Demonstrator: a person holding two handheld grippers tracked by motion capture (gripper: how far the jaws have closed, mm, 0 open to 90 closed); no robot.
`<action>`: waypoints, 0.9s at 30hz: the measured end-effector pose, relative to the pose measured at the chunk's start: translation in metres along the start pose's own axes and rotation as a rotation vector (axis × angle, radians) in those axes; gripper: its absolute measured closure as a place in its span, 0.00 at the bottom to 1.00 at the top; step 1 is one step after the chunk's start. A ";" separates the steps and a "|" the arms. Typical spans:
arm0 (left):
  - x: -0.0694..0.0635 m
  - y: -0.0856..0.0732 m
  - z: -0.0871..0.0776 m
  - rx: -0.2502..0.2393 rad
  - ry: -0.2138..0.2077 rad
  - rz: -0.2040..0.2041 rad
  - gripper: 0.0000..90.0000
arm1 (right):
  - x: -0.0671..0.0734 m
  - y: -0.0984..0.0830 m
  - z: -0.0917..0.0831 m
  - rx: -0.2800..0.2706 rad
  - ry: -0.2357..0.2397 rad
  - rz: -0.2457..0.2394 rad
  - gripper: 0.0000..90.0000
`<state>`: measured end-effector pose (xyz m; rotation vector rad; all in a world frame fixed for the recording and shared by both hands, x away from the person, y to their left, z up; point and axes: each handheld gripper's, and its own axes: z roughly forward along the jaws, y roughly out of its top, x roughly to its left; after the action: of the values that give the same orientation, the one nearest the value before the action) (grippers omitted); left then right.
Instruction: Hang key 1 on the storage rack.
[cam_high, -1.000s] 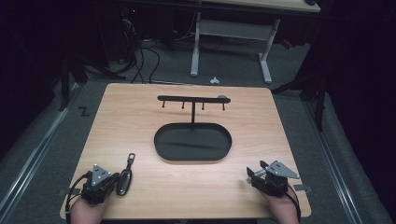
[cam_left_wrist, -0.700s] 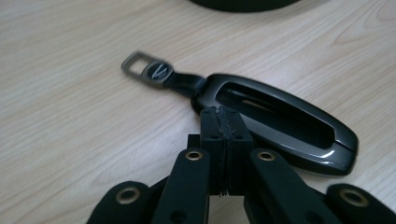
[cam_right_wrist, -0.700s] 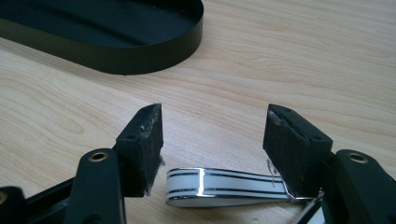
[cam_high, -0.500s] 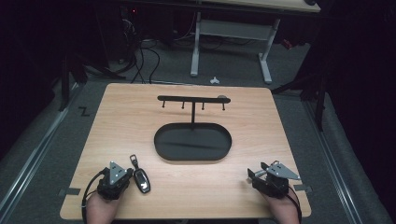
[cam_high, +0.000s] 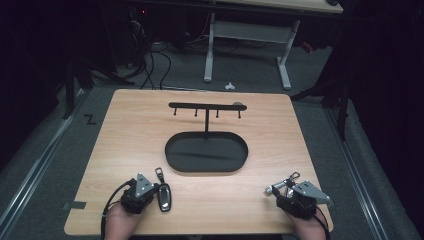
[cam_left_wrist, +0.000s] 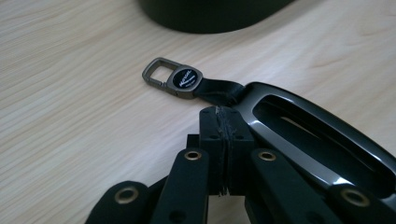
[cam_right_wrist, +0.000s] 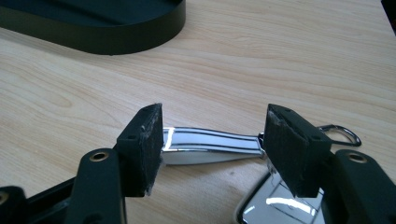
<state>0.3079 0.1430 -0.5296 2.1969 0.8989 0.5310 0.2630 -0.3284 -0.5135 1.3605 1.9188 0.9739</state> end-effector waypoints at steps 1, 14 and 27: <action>-0.005 0.002 0.001 0.001 -0.010 0.017 0.98 | -0.001 -0.001 -0.001 0.000 -0.002 -0.002 0.43; -0.061 0.032 0.016 -0.058 -0.182 0.094 0.96 | -0.002 -0.003 -0.003 0.000 0.003 0.005 0.43; -0.004 0.005 -0.015 -0.133 0.024 -0.054 0.58 | 0.051 0.020 0.009 -0.022 0.196 -0.113 0.44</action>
<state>0.2991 0.1439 -0.5162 2.0448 0.9068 0.5751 0.2651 -0.2733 -0.5049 1.1671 2.0975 1.1026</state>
